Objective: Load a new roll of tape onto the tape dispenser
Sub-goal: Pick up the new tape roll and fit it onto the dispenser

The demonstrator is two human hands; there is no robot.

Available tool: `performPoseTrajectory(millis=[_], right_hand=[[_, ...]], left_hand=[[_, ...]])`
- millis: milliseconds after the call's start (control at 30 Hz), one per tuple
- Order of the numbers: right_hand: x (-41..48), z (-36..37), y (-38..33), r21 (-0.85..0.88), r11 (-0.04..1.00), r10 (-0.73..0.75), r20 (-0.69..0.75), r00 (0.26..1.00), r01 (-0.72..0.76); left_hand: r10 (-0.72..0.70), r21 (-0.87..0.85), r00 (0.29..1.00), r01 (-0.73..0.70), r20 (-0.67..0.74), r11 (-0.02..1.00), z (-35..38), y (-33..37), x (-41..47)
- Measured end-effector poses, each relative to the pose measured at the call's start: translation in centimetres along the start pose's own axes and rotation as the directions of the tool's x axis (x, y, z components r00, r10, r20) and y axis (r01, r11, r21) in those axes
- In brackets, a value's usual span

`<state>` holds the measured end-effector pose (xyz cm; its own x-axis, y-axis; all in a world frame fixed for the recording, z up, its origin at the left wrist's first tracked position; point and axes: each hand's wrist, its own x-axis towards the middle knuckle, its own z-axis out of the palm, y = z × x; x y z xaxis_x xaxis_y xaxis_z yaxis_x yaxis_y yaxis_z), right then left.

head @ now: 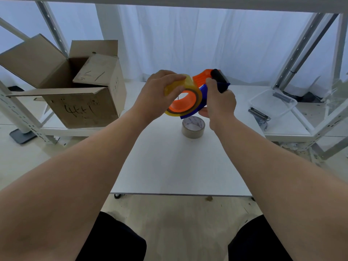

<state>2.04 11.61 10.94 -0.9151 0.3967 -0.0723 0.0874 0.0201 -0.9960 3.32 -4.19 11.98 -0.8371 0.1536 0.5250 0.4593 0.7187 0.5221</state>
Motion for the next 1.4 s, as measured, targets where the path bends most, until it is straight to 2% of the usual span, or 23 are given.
performPoseTrajectory(millis=[100, 167, 233, 400, 600, 700, 767, 833, 933, 1033, 1167, 1300, 1400], right_hand=[[0.4, -0.8, 0.1, 0.109, 0.989, 0.103, -0.015, 0.995, -0.101], [0.6, -1.1, 0.2, 0.104, 0.989, 0.11, -0.025, 0.994, -0.107], [0.6, -1.1, 0.4, 0.055, 0.997, 0.061, -0.044, 0.997, -0.059], [0.2, -0.4, 0.6, -0.147, 0.984, -0.105, -0.044, 0.994, 0.097], [-0.3, 0.4, 0.6, -0.346, 0.885, -0.308, 0.063, 0.949, 0.31], [-0.6, 0.7, 0.6, -0.387, 0.843, -0.362, 0.106, 0.926, 0.373], [-0.7, 1.0, 0.6, -0.33, 0.885, -0.319, 0.081, 0.944, 0.327], [-0.6, 1.2, 0.5, -0.21, 0.957, -0.2, 0.027, 0.979, 0.201], [0.0, 0.8, 0.3, -0.028, 1.0, -0.002, -0.028, 1.0, 0.001], [0.4, 0.1, 0.1, 0.118, 0.988, 0.101, -0.039, 0.994, -0.096], [0.7, 0.0, 0.1, 0.103, 0.992, 0.079, -0.066, 0.995, -0.072], [0.5, 0.4, 0.3, -0.003, 1.0, -0.029, -0.082, 0.996, 0.029], [0.1, 0.7, 0.2, -0.097, 0.989, -0.122, -0.074, 0.99, 0.115]], left_hand=[[0.007, 0.002, 0.998, -0.007, 0.063, 1.0, -0.2, -0.9, -0.4], [0.006, 0.027, 0.991, -0.01, 0.13, 1.0, 0.0, -1.5, -0.7], [-0.016, 0.052, 0.986, 0.007, 0.167, 0.999, 0.2, -1.9, -0.8], [-0.039, 0.084, 0.989, 0.027, 0.145, 0.996, 0.2, -2.1, -0.8], [-0.005, 0.105, 0.979, -0.016, 0.204, 0.994, 0.8, -1.3, -0.4], [0.009, 0.157, 0.978, -0.042, 0.208, 0.987, 0.9, -1.1, -0.3], [0.046, 0.192, 0.985, -0.078, 0.166, 0.978, 0.7, -1.0, -0.1], [0.076, 0.176, 0.992, -0.093, 0.105, 0.98, 0.3, -1.0, -0.1], [-0.017, -0.03, 0.999, 0.018, 0.045, 0.999, -0.2, -1.5, -0.3], [-0.142, -0.238, 0.984, 0.165, 0.11, 0.957, -0.7, -1.8, -0.7], [-0.14, -0.231, 0.982, 0.167, 0.129, 0.958, -0.8, -1.9, -0.7], [-0.074, -0.099, 0.995, 0.081, 0.067, 0.992, -0.8, -1.8, -0.7], [-0.042, -0.061, 0.998, 0.045, 0.05, 0.997, -0.8, -1.7, -0.7]])
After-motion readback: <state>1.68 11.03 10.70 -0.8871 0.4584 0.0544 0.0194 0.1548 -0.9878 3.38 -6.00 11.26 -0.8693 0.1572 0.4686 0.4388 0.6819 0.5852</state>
